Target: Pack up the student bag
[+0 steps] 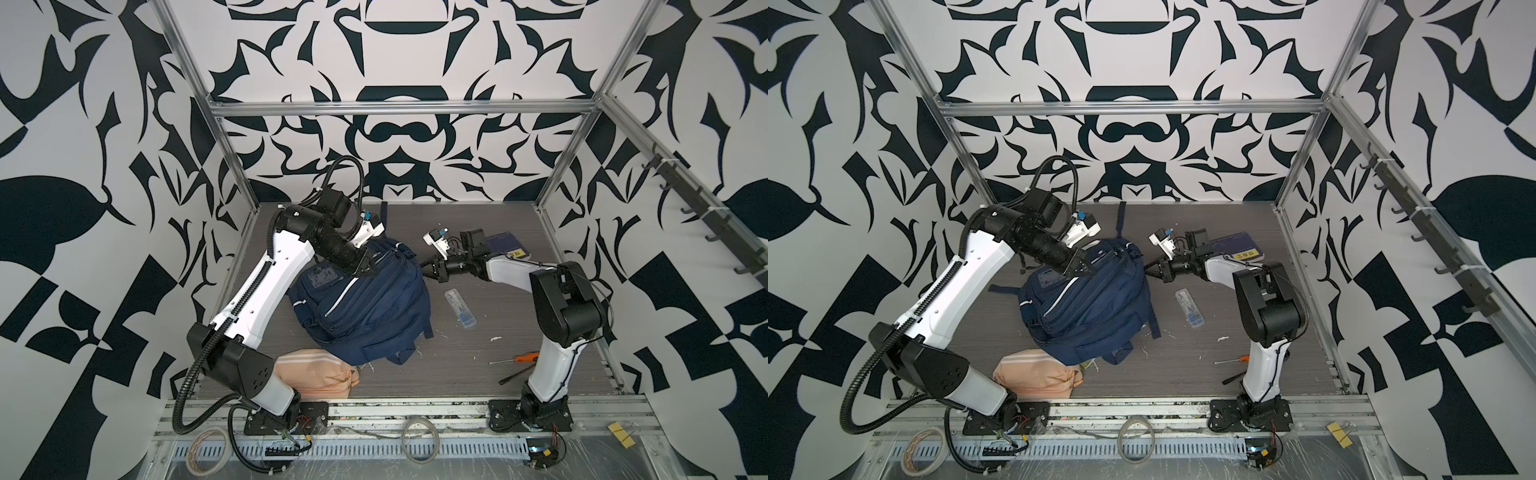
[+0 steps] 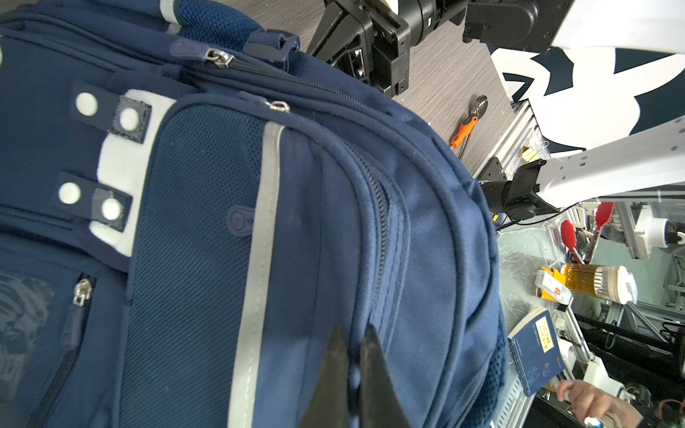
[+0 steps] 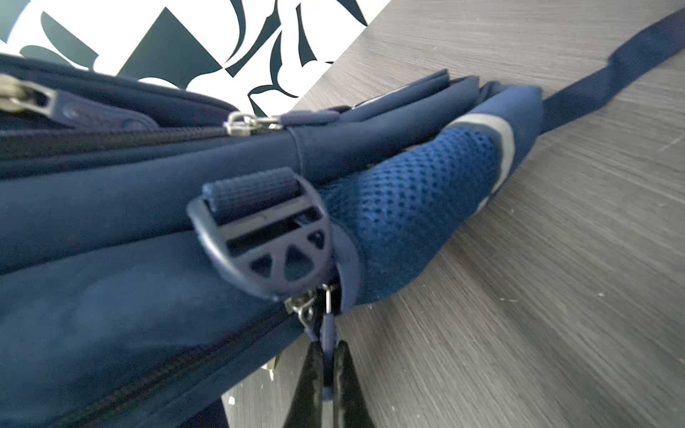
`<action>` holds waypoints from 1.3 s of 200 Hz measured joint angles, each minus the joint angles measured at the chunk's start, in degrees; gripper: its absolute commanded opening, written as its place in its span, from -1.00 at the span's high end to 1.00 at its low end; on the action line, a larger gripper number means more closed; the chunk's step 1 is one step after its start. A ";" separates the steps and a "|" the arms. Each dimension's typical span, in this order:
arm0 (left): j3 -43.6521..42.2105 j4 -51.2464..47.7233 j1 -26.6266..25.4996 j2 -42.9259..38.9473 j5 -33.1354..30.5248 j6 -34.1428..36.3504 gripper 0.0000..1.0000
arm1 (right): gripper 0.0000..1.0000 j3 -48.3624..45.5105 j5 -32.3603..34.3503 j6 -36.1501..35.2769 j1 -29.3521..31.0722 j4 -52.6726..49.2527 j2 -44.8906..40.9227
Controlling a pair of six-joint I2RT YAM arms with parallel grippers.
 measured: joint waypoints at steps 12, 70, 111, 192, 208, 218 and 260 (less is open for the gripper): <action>-0.04 0.00 0.00 0.00 -0.52 -0.04 1.00 | 1.00 -0.92 1.03 0.02 0.00 0.37 -0.46; -3.52 1.25 -0.04 -1.86 -4.85 -0.44 1.00 | 1.00 -5.64 12.24 -7.15 0.02 -11.50 -15.39; -7.52 5.66 0.63 -3.65 -5.33 -0.22 1.00 | 1.00 -6.34 16.98 -11.87 0.02 -20.74 -23.69; -12.63 11.85 4.72 -5.38 -0.39 -0.39 1.00 | 0.43 -9.66 20.59 -12.68 0.48 -25.35 -29.38; -12.61 11.91 4.87 -5.18 2.29 -0.31 1.00 | 0.17 -11.65 20.61 -11.15 0.50 -23.06 -29.35; -12.52 11.82 4.87 -5.03 3.54 -0.31 1.00 | 0.06 -13.03 20.63 -9.27 0.55 -21.59 -29.44; -12.52 11.10 5.11 -5.01 6.84 -1.05 1.00 | -0.17 -17.75 20.90 -5.20 0.72 -16.68 -33.22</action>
